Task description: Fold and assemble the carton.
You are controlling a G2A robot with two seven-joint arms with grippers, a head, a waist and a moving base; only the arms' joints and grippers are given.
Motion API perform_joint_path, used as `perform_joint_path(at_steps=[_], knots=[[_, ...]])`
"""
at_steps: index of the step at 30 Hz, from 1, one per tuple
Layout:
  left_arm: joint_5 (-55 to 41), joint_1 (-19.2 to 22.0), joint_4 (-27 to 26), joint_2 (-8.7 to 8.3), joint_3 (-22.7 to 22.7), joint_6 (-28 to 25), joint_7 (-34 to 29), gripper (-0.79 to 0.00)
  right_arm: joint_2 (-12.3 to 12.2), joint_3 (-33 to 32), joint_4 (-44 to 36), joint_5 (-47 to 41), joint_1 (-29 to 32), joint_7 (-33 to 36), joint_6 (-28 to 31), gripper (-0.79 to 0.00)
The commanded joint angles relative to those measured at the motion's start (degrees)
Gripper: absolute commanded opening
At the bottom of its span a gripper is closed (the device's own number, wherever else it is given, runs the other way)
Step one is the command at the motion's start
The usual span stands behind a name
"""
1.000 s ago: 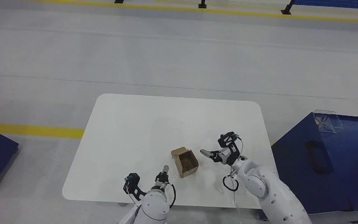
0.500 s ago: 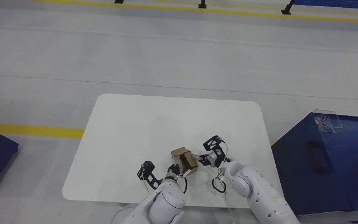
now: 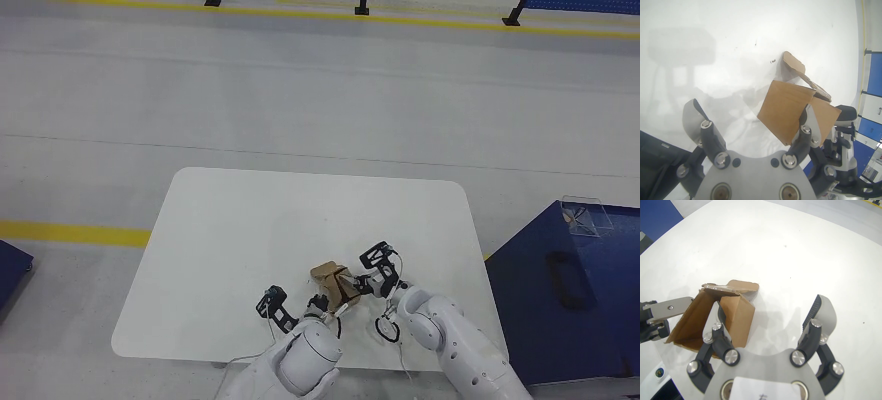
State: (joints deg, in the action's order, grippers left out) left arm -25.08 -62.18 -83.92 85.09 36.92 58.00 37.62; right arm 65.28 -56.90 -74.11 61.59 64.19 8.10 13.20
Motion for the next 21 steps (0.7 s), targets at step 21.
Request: perform_joint_path(at_steps=[21], knots=[[1.0,-0.3,-1.3,3.72,-0.4,0.0,1.1,0.0,-0.7,-6.2,-1.6,0.0,2.7,-0.7,2.7,0.0]])
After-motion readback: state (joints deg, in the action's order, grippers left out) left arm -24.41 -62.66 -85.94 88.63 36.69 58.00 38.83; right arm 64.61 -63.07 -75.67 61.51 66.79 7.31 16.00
